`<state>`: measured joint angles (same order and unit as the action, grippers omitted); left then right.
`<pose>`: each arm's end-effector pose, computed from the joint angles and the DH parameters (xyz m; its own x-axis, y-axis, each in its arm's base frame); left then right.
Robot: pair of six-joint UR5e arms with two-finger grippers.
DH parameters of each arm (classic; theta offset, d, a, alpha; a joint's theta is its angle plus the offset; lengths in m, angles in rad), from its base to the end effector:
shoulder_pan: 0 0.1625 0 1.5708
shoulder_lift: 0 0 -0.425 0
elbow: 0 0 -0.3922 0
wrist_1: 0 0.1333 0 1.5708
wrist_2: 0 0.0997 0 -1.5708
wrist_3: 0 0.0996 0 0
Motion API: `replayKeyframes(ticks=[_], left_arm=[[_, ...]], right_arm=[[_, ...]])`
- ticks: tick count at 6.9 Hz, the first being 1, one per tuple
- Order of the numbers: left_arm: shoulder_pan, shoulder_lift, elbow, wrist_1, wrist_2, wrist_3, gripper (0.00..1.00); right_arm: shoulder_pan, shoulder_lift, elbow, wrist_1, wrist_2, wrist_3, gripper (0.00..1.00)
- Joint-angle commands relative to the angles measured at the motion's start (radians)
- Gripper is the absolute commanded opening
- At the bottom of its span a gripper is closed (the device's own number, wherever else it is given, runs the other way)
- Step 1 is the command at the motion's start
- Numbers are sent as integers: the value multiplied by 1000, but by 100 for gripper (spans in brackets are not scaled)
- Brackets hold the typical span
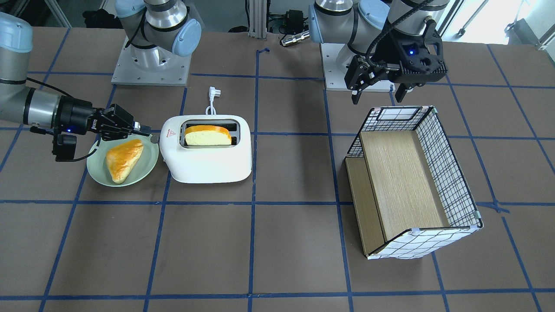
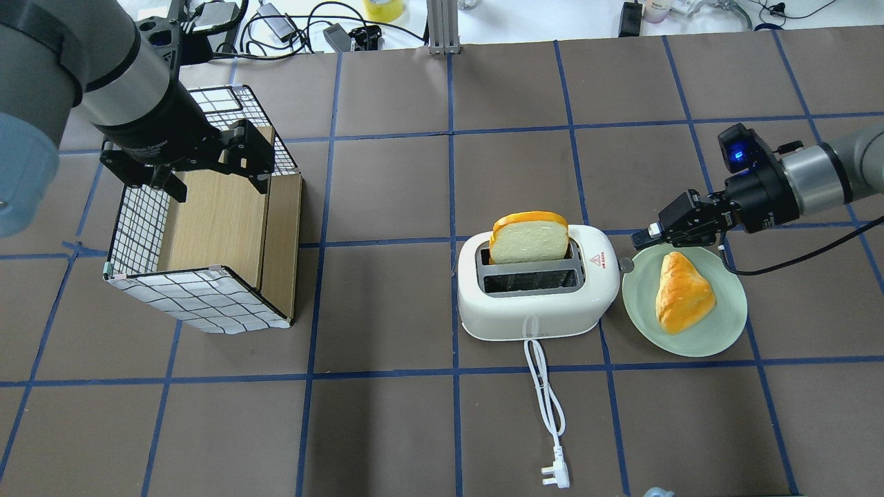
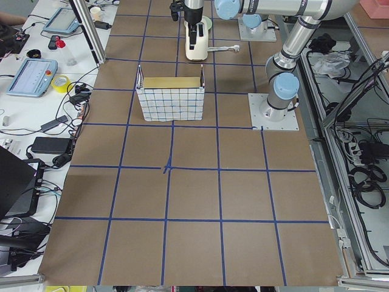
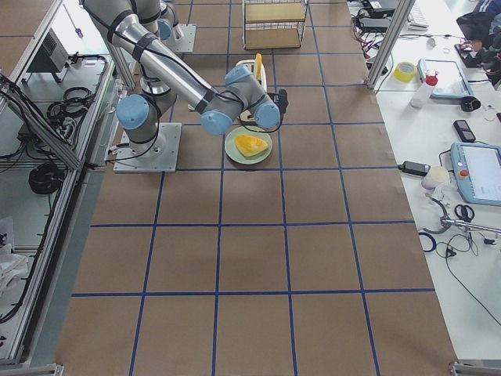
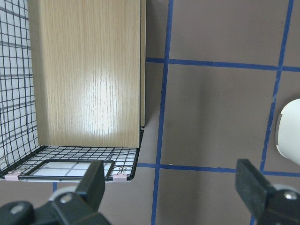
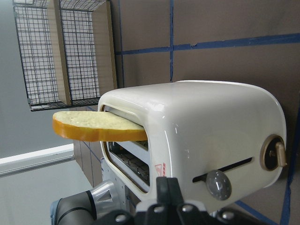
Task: Press toaster with right arm
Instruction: 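Push the toaster lever down with the right gripper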
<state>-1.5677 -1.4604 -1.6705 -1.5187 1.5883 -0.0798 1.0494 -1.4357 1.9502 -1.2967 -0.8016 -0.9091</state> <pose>-0.1302 -0.4515 0.4960 -0.9964 -0.0837 -0.0124 -0.0828 0.9945 -0.0639 -0.0326 -0.4635 0.2695 -0.5088 0.0006 -0.8609 -0.0819 0.9954 0.0491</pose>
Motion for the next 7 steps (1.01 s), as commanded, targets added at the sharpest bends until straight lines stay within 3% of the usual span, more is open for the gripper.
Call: replayKeyframes(ticks=[1, 7], left_arm=[[0, 0, 0, 0, -1, 0, 100], [0, 0, 0, 0, -1, 0, 100]], right_arm=[[-3, 20, 15, -4, 1, -8, 0], [-3, 53, 33, -44, -5, -8, 0]])
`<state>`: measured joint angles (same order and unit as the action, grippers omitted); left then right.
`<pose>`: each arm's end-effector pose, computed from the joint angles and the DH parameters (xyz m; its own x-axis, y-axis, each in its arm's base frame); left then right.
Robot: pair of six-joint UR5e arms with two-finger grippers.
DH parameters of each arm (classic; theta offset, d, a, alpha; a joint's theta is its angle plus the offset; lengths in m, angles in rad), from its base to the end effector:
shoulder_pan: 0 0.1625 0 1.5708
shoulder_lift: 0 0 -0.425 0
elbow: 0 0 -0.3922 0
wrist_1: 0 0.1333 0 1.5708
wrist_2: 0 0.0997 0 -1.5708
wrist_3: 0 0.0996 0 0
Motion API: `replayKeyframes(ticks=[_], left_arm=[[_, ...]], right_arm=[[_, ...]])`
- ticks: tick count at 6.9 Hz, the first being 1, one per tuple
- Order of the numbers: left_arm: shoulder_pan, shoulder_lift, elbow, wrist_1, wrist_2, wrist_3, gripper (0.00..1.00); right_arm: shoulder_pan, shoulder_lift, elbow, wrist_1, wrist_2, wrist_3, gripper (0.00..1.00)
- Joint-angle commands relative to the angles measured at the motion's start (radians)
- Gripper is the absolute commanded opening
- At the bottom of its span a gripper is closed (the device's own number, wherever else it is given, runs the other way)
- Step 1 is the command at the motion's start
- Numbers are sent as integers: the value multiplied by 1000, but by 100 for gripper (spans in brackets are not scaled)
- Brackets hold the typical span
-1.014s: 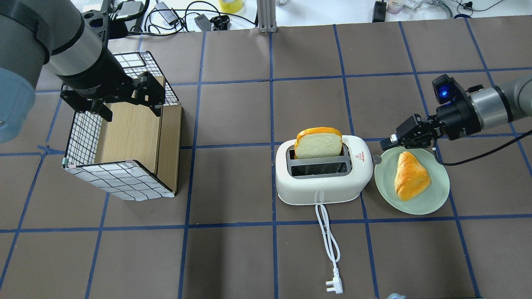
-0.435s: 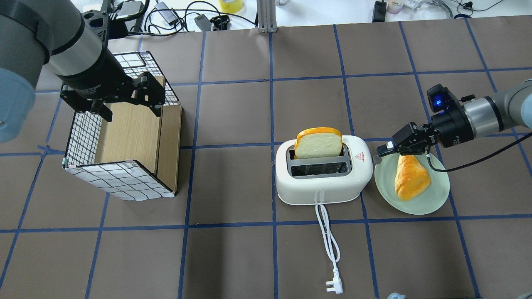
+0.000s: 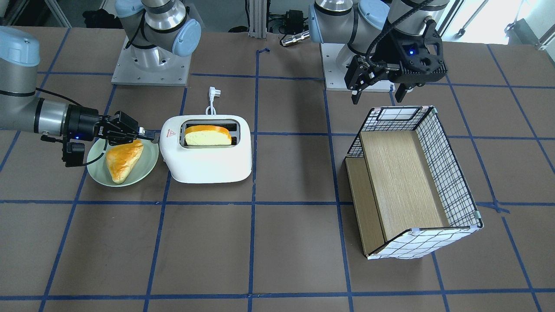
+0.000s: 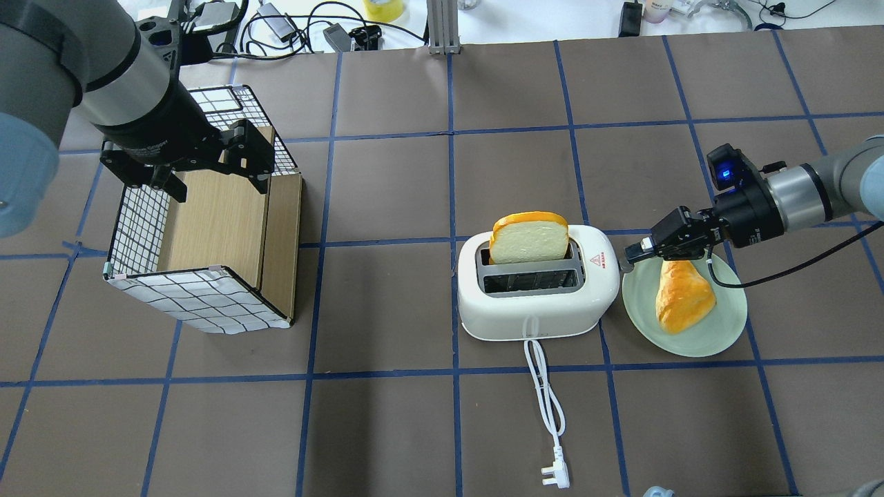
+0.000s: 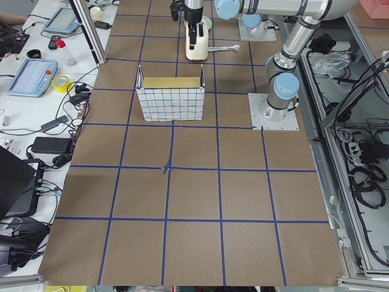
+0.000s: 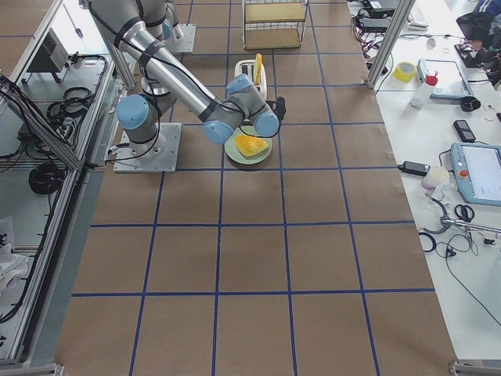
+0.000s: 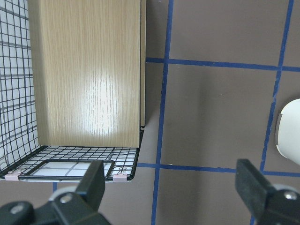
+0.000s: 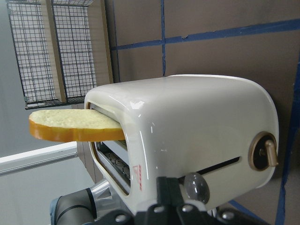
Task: Press toaster with right arm
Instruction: 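Push the toaster lever down with the right gripper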
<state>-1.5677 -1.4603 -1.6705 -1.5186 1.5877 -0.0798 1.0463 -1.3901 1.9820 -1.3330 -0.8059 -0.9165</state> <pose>-0.1302 -0.4515 0.4960 -0.9964 -0.0837 -0.0118 -0.0828 0.9945 -0.0641 -0.0333 -0.4615 0.2397 -0.4926 0.0253 -0.8699 -0.0868 0.9932 0.0781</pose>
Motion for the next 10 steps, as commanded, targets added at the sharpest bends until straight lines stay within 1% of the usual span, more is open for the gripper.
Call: replayKeyframes(ticks=[1, 3, 8, 10], left_arm=[[0, 0, 0, 0, 0, 0, 100], [0, 0, 0, 0, 0, 0, 100], [0, 0, 0, 0, 0, 0, 100], [0, 0, 0, 0, 0, 0, 100]], right_arm=[[0, 17, 1, -15, -5, -2, 0], [0, 25, 4, -29, -9, -1, 0], [0, 31, 61, -141, -16, -2, 0], [0, 30, 93, -211, -48, 1, 0]])
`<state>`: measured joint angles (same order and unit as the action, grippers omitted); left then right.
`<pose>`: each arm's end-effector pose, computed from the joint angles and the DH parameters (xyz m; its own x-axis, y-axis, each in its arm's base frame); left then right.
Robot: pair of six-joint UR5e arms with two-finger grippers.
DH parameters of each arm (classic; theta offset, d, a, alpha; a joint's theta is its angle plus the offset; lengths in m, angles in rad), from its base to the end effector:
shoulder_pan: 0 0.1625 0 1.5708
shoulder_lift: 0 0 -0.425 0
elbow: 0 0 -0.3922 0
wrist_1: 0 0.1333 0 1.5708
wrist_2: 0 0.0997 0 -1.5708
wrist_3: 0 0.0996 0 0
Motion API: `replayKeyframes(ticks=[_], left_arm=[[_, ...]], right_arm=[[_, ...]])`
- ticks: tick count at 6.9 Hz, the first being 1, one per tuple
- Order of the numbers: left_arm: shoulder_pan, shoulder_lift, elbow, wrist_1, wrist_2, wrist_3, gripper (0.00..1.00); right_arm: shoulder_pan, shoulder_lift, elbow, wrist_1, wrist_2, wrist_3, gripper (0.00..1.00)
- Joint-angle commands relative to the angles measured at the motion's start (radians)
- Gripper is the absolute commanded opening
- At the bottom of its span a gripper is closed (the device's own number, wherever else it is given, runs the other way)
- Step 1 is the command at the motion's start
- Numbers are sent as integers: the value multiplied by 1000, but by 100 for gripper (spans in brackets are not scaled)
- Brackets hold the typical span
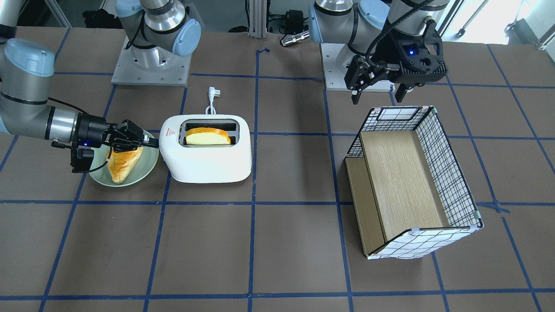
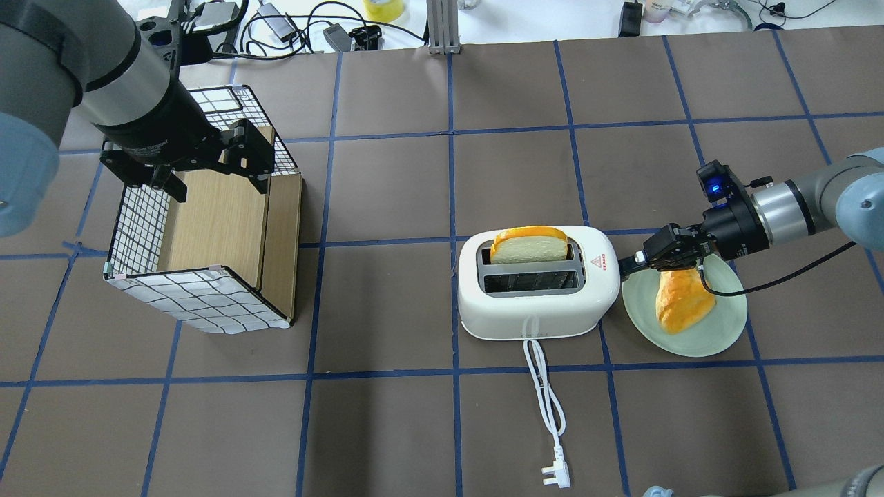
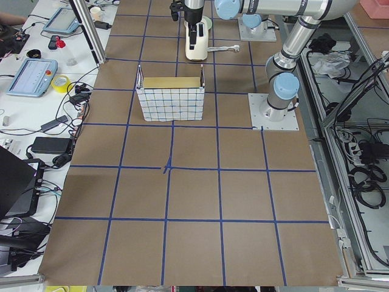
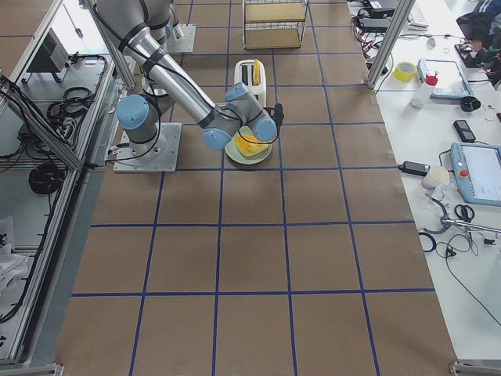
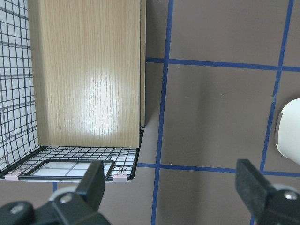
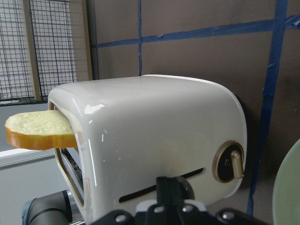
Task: Press toaster with right arm
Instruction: 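Release the lever and lift the right gripper off the toaster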
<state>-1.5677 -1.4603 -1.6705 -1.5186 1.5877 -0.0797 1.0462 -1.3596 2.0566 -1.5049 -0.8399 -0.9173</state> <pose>-0.1302 -0.4515 0.4960 -0.9964 -0.0836 -0.0118 -0.0827 0.9945 -0.0641 -0.0328 -0.4555 0.2038 -0.5388 -0.0273 -0.8420 -0.1081 0.9934 0.0370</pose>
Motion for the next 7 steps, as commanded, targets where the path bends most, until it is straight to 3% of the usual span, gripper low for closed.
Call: replayKeyframes(ticks=[1, 4, 6, 7], left_arm=[[0, 0, 0, 0, 0, 0, 100], [0, 0, 0, 0, 0, 0, 100], [0, 0, 0, 0, 0, 0, 100], [0, 0, 0, 0, 2, 0, 100]], right_arm=[[0, -1, 25, -61, -25, 3, 0], [2, -10, 25, -69, -50, 61, 0], [6, -86, -27, -63, -85, 290, 0], [12, -140, -83, -52, -156, 425, 0]])
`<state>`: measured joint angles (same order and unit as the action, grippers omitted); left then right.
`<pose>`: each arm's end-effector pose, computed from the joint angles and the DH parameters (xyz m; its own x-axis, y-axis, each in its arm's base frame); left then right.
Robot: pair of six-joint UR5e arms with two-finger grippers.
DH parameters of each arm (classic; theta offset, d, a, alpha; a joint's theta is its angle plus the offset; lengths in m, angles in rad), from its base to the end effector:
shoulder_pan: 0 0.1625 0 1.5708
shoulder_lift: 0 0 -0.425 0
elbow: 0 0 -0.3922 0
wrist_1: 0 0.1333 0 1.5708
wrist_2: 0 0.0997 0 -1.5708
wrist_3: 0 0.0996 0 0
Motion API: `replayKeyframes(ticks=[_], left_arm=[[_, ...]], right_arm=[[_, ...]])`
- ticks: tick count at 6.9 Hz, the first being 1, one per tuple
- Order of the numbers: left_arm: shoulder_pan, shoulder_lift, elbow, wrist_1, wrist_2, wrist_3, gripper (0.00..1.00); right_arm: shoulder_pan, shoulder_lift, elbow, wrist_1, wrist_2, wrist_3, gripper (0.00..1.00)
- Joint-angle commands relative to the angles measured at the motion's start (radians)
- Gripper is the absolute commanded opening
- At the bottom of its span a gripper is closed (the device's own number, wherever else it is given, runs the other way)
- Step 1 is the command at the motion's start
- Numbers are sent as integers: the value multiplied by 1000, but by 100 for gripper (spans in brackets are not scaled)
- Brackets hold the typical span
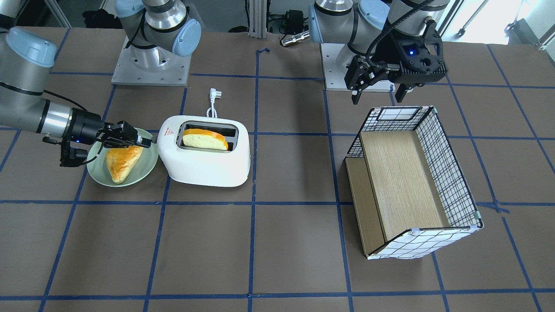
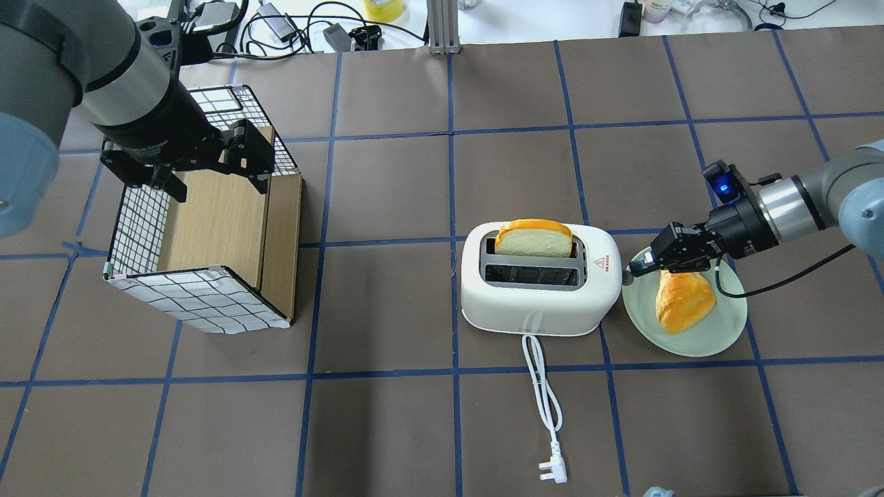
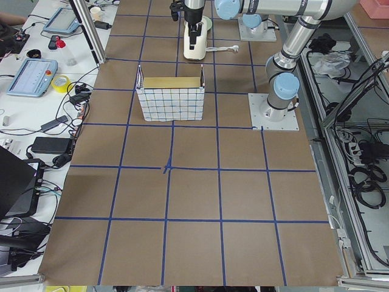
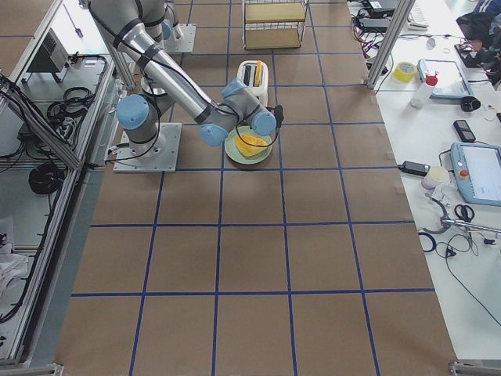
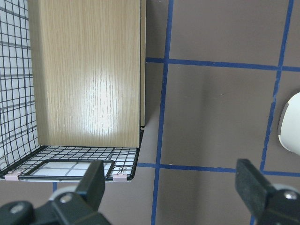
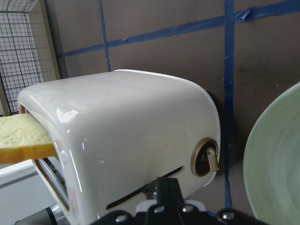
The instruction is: Press toaster with right arm
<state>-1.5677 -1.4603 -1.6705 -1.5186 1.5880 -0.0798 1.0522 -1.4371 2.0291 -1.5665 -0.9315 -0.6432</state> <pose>-0.1302 -0.4515 0.4960 -0.9964 -0.0837 -0.0121 -0.0828 0.9945 -0.0641 -0.0407 -0.4601 0.2427 -0.6708 0.1201 -0.7318 0.0097 0.9881 0.1533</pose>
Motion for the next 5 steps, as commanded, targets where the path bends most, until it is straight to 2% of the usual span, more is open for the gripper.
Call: replayKeyframes(ticks=[1, 2, 4, 5], left_arm=[[0, 0, 0, 0, 1, 0, 100], [0, 0, 0, 0, 0, 0, 100], [0, 0, 0, 0, 1, 0, 100], [0, 0, 0, 0, 0, 0, 100]], right_arm=[[15, -98, -132, 61, -117, 215, 2], [34, -123, -235, 129, -198, 276, 6], [121, -128, -521, 311, -417, 358, 14], [164, -125, -618, 385, -470, 435, 15]])
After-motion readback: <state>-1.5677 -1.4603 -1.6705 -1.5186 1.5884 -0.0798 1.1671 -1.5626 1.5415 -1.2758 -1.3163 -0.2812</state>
